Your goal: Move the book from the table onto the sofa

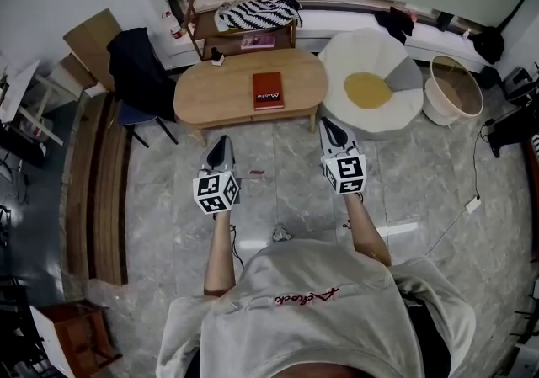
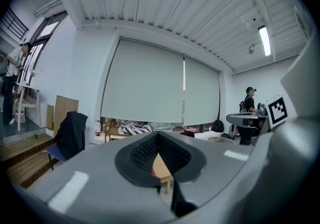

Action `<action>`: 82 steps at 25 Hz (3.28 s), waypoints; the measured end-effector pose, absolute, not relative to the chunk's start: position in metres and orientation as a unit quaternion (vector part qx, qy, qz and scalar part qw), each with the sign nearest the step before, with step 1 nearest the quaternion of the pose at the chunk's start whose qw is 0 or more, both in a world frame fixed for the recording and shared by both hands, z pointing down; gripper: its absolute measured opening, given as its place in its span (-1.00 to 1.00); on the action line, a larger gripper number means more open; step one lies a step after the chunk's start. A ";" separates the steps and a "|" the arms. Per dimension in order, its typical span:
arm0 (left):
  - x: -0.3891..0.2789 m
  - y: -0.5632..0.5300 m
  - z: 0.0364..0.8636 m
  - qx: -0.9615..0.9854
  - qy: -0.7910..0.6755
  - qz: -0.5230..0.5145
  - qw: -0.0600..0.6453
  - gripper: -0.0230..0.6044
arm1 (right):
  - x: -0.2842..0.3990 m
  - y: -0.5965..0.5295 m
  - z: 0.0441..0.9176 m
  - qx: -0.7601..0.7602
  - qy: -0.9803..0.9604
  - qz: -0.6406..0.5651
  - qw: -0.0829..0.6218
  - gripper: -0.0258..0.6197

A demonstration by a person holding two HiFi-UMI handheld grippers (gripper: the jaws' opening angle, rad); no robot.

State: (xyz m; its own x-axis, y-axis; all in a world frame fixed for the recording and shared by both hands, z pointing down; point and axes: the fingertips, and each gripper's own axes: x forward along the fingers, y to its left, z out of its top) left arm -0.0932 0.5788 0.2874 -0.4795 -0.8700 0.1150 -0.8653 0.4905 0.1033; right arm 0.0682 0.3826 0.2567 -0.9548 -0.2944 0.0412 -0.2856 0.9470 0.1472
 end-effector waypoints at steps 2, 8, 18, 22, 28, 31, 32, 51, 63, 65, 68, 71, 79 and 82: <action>-0.109 0.575 0.287 0.505 -0.860 -0.016 0.076 -0.90 | 0.054 0.379 0.255 0.148 -0.986 -0.071 0.030 -0.89; -0.141 0.559 0.287 0.515 -0.854 -0.019 0.071 -0.90 | 0.025 0.371 0.257 0.156 -0.985 -0.073 0.028 -0.89; -0.171 0.541 0.286 0.531 -0.844 -0.019 0.067 -0.90 | -0.002 0.360 0.258 0.168 -0.982 -0.075 0.029 -0.89; -0.178 0.539 0.287 0.535 -0.842 -0.016 0.066 -0.90 | -0.008 0.362 0.263 0.170 -0.982 -0.073 0.031 -0.89; -0.177 0.537 0.291 0.540 -0.839 -0.013 0.072 -0.90 | -0.006 0.363 0.266 0.172 -0.982 -0.071 0.034 -0.89; -0.174 0.536 0.295 0.541 -0.837 -0.013 0.075 -0.90 | -0.003 0.362 0.270 0.174 -0.981 -0.070 0.039 -0.89; -0.174 0.535 0.296 0.542 -0.837 -0.014 0.077 -0.90 | -0.003 0.362 0.271 0.174 -0.981 -0.070 0.040 -0.89; -0.203 0.500 0.307 0.534 -0.841 -0.026 0.083 -0.90 | -0.042 0.339 0.286 0.147 -0.985 -0.069 0.050 -0.89; -0.263 0.445 0.308 0.529 -0.844 -0.022 0.087 -0.90 | -0.109 0.286 0.287 0.135 -0.987 -0.067 0.050 -0.89; -0.273 0.433 0.308 0.528 -0.844 -0.024 0.089 -0.90 | -0.119 0.275 0.288 0.133 -0.988 -0.064 0.050 -0.89; -0.285 0.412 0.306 0.527 -0.844 -0.025 0.092 -0.90 | -0.132 0.259 0.292 0.128 -0.989 -0.060 0.055 -0.89; -0.299 0.388 0.299 0.531 -0.843 -0.020 0.087 -0.90 | -0.149 0.240 0.289 0.124 -0.989 -0.058 0.054 -0.89; -0.338 0.338 0.291 0.527 -0.845 -0.014 0.089 -0.90 | -0.189 0.187 0.280 0.122 -0.989 -0.058 0.052 -0.89; -0.356 0.320 0.289 0.525 -0.846 -0.010 0.087 -0.90 | -0.203 0.162 0.279 0.127 -0.989 -0.053 0.051 -0.89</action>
